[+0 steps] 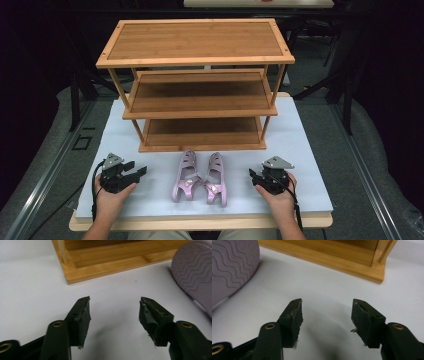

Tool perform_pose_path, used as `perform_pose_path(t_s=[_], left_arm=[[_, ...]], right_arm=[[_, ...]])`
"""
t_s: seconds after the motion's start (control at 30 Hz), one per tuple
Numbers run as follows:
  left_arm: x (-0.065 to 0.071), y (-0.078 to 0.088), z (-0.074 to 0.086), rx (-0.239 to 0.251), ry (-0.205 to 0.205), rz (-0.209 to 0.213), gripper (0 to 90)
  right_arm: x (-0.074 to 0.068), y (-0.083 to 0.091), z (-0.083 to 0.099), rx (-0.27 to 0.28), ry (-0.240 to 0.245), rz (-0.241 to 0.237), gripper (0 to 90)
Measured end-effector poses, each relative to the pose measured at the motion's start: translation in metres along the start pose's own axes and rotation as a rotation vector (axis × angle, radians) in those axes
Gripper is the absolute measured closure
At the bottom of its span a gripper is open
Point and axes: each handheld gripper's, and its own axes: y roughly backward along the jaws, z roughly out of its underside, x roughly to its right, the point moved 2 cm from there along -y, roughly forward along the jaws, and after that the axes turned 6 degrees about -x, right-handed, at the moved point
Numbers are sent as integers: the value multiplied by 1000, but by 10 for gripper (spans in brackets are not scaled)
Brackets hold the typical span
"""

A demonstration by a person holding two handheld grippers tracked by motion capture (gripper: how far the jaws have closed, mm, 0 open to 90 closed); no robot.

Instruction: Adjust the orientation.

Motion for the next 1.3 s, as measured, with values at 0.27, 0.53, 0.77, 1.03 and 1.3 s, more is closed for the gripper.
perform_pose_path(t_s=[0.27, 0.53, 0.77, 1.03, 1.3], left_arm=[[17, 5, -3, 11, -61, 2, 476], [22, 4, -3, 8, -61, 15, 448], [28, 3, -4, 4, -80, 30, 458], [42, 12, -7, 52, -92, 76, 517], [64, 22, -14, 81, -141, 117, 673]], right_arm=[[-11, 8, 0, 72, 22, -1, 443], [-17, 9, 0, 70, 32, -3, 438], [-16, 6, 1, 67, 23, -4, 441], [-19, 8, 0, 74, 33, -9, 441], [-19, 7, 1, 73, 30, -15, 441]])
